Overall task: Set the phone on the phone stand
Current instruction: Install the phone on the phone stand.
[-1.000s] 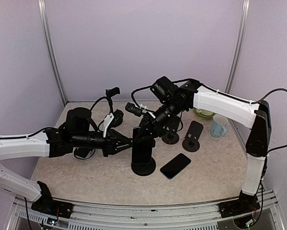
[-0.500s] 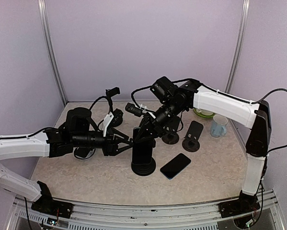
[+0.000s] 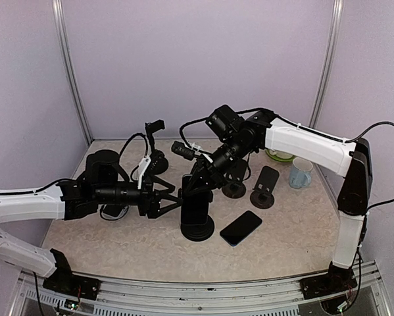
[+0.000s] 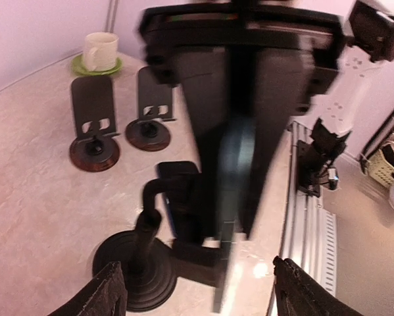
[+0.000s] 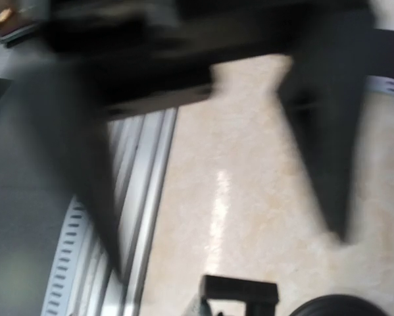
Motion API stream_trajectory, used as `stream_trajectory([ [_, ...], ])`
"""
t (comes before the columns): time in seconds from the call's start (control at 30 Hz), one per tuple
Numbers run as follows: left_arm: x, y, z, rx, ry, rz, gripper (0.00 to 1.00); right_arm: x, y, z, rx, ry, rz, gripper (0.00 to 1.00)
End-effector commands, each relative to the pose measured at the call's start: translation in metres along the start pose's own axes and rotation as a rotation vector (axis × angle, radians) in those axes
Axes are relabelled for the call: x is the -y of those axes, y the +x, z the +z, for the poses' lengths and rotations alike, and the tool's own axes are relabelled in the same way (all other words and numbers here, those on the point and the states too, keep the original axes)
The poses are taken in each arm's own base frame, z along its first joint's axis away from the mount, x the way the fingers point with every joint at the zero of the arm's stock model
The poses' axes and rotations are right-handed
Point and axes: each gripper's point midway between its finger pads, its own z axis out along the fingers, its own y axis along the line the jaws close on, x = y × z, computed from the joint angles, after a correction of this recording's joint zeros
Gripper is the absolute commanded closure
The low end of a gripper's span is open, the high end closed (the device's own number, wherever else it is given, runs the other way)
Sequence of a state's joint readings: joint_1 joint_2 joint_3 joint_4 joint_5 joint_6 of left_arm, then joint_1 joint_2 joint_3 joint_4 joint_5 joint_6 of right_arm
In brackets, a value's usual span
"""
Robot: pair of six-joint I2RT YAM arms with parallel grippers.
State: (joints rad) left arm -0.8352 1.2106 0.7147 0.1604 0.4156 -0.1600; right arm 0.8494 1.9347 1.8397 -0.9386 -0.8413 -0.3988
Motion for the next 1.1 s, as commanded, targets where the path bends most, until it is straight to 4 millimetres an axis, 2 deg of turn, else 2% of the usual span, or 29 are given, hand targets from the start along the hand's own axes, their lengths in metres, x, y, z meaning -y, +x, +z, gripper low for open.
stream_trajectory([
  [0.0, 0.048, -0.037, -0.019, 0.136, 0.197, 0.084, 0.23, 0.035, 0.063, 0.006, -0.206, 0.131, 0.177, 1.00],
  [0.23, 0.047, -0.039, -0.021, 0.144, 0.203, 0.075, 0.21, 0.036, 0.062, 0.005, -0.203, 0.134, 0.172, 1.00],
  [0.47, 0.026, -0.031, -0.015, 0.122, 0.157, 0.028, 0.20, 0.036, 0.061, 0.003, -0.202, 0.142, 0.166, 1.00],
  [0.67, 0.018, -0.020, -0.003, 0.084, 0.173, -0.001, 0.22, 0.037, 0.062, 0.004, -0.205, 0.144, 0.168, 1.00],
  [0.93, 0.021, -0.016, 0.006, 0.059, 0.225, -0.005, 0.33, 0.038, 0.061, 0.004, -0.203, 0.145, 0.167, 1.00],
  [1.07, 0.017, -0.017, 0.009, 0.057, 0.213, -0.010, 0.46, 0.037, 0.061, 0.004, -0.203, 0.148, 0.166, 1.00],
])
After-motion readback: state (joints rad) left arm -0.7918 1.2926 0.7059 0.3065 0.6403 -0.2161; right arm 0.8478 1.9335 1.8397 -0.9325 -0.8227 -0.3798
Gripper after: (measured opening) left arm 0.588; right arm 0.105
